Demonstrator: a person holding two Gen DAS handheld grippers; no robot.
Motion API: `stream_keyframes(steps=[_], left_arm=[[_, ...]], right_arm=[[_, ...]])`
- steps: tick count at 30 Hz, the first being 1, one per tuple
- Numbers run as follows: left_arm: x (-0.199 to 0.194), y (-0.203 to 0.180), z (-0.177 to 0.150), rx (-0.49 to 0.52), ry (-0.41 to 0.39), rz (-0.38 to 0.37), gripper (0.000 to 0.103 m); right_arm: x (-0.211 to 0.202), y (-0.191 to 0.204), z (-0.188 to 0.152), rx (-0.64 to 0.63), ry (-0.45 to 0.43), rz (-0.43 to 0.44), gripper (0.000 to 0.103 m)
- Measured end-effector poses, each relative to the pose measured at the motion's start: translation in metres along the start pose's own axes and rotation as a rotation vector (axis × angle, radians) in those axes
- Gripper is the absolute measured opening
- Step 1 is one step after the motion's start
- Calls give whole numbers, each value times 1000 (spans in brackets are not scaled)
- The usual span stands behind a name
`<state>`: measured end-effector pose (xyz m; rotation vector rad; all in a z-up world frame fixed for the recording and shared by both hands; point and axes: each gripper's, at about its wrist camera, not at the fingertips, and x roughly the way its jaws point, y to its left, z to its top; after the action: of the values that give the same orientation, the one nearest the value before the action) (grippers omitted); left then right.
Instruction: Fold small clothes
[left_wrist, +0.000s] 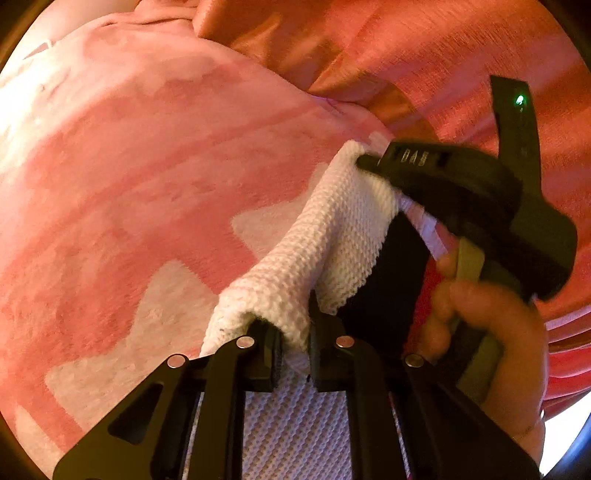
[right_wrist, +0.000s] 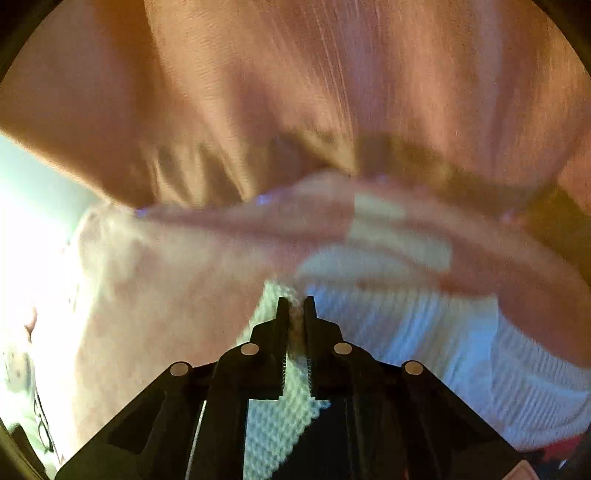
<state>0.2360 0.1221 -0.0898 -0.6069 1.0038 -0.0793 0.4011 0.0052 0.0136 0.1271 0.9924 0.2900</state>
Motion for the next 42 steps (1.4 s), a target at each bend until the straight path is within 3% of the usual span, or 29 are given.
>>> stream_keyframes(steps=[4,7,11,15,17,20,22,24,27,29,33,38,42], left_arm=[[-1,3,0,-21,3,-6,10],[-2,3,0,-10,4,1,10],[-5,4,3,-31,27,-21,13],[-20,11,4,-67,51,-41,18],[-31,6,-1,-26,48,-27,25],[-50,-3,-13,72,15,21,39],[-57,-2,-20,91,3,45,41],[-63,2,-28,75,12,49,41],[-62,0,-36,74,43,66,41],[-61,-5,-41,103,66,62,41],[-73,-9,-54,223,38,111,41],[-89,8,-73,277,30,121,41],[-115,32,-106,289,1,140,42]], right_arm=[[22,-1,8,34,-7,-28,4],[25,-3,13,68,3,0,4],[-40,-5,-4,75,-63,50,7],[-144,-30,-67,-31,-114,-85,16],[-193,-58,-117,-31,-99,-161,37],[-244,-97,-188,13,-56,-263,39],[-268,-126,-226,65,-42,-308,39],[-275,-146,-253,127,-16,-291,36],[-269,-153,-273,178,-31,-353,36],[-274,-162,-290,256,-42,-350,36],[-280,-169,-319,349,-5,-328,37],[-298,-171,-358,423,7,-332,43],[-313,-164,-399,485,8,-331,48]])
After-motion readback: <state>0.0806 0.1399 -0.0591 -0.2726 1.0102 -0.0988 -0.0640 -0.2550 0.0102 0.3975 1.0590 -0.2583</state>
